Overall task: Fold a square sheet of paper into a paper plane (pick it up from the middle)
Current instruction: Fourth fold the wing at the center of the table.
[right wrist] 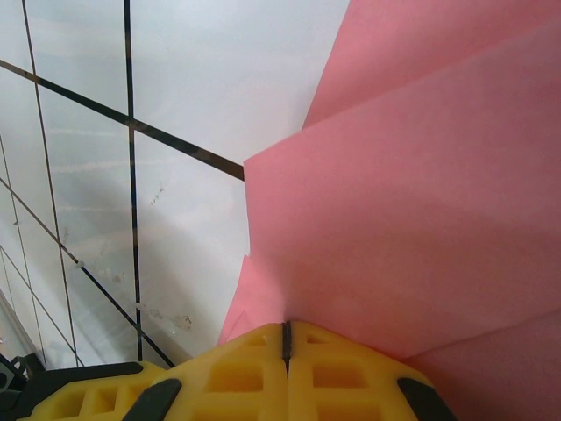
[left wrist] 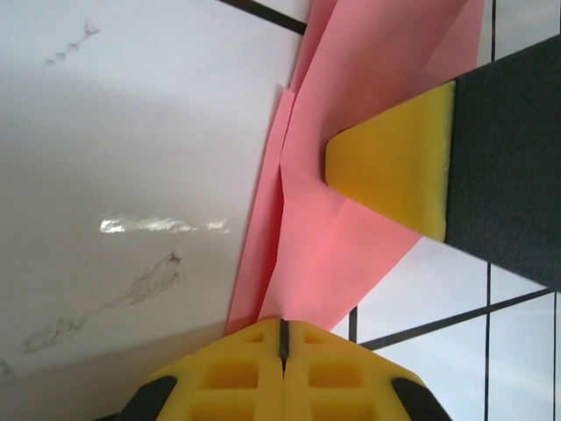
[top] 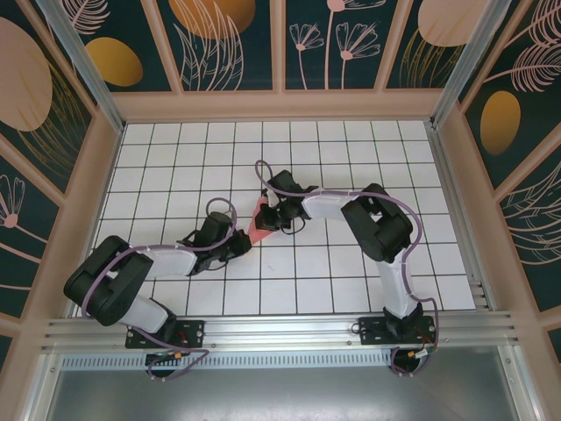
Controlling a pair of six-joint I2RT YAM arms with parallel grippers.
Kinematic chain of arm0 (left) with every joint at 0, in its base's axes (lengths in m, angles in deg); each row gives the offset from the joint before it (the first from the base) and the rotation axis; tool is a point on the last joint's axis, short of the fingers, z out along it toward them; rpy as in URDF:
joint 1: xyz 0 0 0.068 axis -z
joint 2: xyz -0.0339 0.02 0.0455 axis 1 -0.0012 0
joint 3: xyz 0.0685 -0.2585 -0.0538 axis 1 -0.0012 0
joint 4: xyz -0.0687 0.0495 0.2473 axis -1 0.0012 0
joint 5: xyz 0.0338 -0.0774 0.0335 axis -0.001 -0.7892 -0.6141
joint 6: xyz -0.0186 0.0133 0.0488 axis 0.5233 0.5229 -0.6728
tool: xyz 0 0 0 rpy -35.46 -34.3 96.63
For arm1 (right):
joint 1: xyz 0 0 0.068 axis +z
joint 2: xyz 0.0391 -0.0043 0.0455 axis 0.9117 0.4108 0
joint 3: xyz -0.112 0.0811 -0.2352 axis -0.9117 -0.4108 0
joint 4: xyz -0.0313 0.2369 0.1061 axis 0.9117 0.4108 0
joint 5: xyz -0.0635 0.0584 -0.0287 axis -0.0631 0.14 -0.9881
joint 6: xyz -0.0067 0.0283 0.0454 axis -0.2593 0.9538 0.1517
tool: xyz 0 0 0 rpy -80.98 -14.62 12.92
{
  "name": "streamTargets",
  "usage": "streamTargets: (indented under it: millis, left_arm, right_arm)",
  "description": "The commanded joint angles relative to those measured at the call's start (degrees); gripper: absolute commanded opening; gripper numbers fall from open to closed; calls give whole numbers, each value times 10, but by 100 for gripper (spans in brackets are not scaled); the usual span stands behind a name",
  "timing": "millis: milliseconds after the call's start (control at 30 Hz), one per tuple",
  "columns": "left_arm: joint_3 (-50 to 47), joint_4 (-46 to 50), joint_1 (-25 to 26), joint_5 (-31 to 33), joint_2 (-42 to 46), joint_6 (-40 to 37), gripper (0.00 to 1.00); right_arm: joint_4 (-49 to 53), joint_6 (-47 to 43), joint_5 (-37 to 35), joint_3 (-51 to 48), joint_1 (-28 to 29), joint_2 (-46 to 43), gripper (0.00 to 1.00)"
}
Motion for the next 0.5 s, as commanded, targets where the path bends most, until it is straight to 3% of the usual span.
streamTargets:
  millis: [0,233,467]
  left_arm:
    - [-39,106,-2,-14,6,-4,3]
    - [-16,140,-2,3,65,-14,4]
    - [29,56,-2,38,109,9,5]
  right_arm:
    - [39,0,-50,-12,-4,32,6]
    - [39,1,-50,-12,-6,35,6]
    - [36,4,-48,-11,-9,40,6]
